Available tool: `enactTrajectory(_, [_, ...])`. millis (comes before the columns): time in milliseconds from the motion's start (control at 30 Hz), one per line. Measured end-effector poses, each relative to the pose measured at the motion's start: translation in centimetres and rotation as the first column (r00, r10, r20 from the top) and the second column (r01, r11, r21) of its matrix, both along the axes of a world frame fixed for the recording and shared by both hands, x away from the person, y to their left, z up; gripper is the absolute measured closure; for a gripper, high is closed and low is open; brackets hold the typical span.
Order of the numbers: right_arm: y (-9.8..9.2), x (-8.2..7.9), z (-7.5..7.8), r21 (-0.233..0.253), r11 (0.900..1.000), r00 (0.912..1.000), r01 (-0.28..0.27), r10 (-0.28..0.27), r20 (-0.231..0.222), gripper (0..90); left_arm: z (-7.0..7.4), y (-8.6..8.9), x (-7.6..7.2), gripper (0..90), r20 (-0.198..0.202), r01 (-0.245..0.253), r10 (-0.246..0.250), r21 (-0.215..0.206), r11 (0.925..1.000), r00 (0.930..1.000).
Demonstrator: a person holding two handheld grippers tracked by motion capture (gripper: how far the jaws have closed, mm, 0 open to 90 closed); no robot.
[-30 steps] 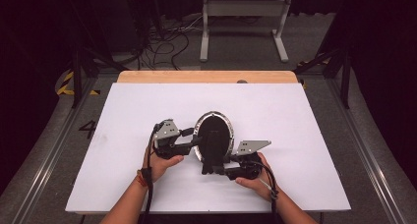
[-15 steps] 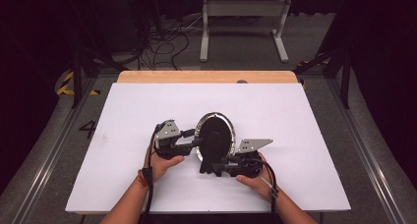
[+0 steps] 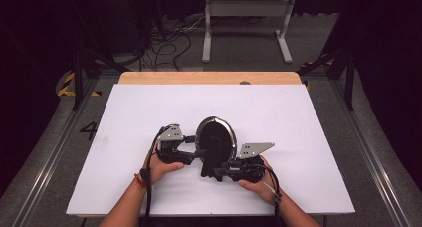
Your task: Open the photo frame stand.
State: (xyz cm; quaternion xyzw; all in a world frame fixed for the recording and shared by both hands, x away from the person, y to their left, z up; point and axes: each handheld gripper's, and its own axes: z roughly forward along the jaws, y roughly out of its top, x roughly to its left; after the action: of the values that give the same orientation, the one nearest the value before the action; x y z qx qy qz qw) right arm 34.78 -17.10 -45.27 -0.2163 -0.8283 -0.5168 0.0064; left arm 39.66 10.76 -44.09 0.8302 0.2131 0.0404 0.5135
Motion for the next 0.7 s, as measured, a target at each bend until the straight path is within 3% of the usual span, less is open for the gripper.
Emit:
enactTrajectory(200, [-0.15, 0.11, -0.08, 0.005, 1.000, 0.9999, 0.007, -0.007, -0.012, 76.1, 0.10, -0.37, -0.27, 52.3, 0.020, -0.010, 0.010, 0.035, 0.9993, 0.9998])
enactTrajectory(567, [-0.31, 0.28, -0.03, 0.022, 1.000, 0.9997, -0.004, 0.004, -0.024, 76.5, 0.09, -0.67, -0.28, 51.3, 0.019, -0.029, 0.029, 0.031, 0.9991, 0.9994])
enactTrajectory(700, [-0.60, 0.42, 0.00, 0.018, 1.000, 0.9997, 0.007, -0.007, -0.024, 76.9, 0.44, -0.80, -0.67, 56.0, 0.058, -0.061, 0.059, 0.030, 0.9977, 0.9966])
